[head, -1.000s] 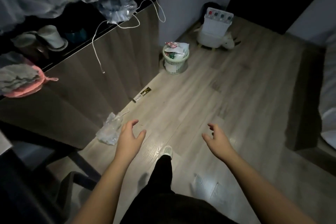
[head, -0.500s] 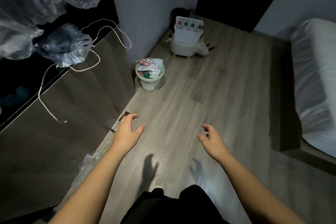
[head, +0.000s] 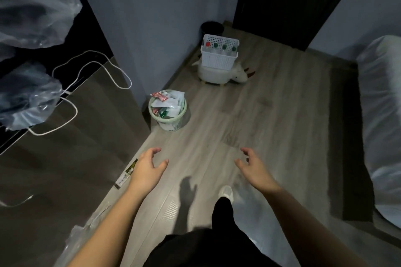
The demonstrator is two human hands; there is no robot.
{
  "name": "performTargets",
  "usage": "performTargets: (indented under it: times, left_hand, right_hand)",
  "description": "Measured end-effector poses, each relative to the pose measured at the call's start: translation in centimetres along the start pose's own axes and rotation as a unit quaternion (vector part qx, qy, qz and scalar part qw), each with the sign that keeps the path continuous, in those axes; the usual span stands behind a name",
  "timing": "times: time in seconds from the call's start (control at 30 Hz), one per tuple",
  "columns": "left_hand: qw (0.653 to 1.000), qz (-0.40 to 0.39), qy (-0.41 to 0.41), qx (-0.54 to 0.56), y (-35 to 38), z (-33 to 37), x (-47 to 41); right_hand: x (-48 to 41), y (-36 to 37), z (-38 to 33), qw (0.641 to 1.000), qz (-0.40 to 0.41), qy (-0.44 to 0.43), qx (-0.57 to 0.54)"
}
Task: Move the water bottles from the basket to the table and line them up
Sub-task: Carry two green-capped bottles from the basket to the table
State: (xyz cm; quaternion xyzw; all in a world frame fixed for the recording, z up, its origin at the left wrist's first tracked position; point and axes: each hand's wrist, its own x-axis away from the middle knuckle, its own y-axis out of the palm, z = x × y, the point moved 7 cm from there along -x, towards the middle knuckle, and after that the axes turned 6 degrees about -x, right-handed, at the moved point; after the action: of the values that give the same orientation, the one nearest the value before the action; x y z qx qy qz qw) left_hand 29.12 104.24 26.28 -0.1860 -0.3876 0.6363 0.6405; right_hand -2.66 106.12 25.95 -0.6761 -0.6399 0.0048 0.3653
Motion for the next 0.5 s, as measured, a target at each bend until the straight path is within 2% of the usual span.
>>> performTargets:
  times: [0.3, 0.5]
  left_hand:
    - [0.999, 0.032, -0.013, 0.022, 4.4, 12.3, -11.0]
    - [0.997, 0.054, 0.002, 0.061, 6.2, 17.8, -16.4]
  right_hand:
    - [-14.1, -11.8, -3.8, 0.997, -0.021, -0.035, 0.060]
    - [-20.4, -15.3, -5.7, 0.996, -0.027, -0.048, 0.072]
